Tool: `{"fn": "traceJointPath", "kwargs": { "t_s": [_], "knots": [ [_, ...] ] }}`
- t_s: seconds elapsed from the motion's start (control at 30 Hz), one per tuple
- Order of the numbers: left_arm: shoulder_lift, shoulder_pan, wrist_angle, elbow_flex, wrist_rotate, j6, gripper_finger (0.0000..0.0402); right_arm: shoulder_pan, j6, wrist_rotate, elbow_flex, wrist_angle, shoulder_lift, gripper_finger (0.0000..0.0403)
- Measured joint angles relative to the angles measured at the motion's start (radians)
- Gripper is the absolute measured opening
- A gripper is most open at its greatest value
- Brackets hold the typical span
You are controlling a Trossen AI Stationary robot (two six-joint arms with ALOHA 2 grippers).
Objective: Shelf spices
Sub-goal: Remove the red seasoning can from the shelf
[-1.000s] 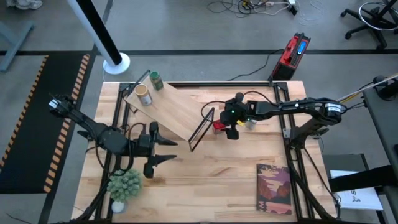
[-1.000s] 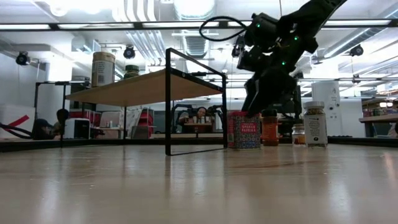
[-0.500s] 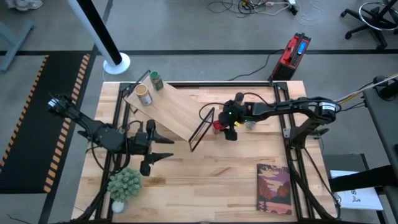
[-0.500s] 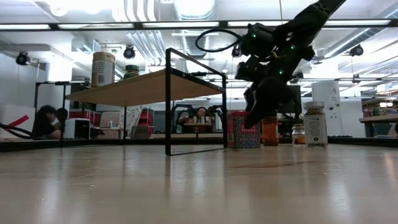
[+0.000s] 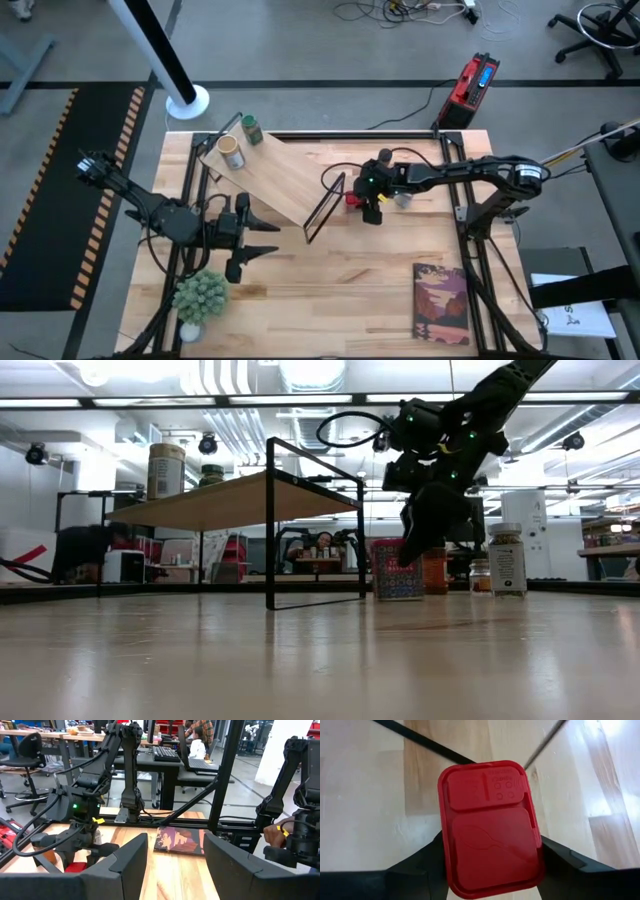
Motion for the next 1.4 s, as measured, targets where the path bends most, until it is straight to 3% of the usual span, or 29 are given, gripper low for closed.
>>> {"fn": "traceJointPath", "kwargs": {
  "t_s": [0.57,0.77,1.27,1.4],
  "knots": [
    [0.0,-0.004,-0.008,0.0,0.0,-0.012,0.0181,-0.099,0.122,0.173,-0.001,-0.082,-0.058,0.0209],
    [0.0,-0.004,-0.013,0.0,0.0,-0.012,0.0178,-0.118,0.123,0.174,-0.001,-0.096,-0.06,0.0205],
    [0.0,-0.004,-0.015,0.0,0.002,-0.002,0.0182,-0.118,0.118,0.199,-0.001,-0.095,-0.079,0.0278],
    [-0.002,-0.004,-0.041,0.0,-0.086,0.031,0.0182,-0.118,0.115,0.2,0.013,-0.098,-0.128,0.0292]
  ]
}}
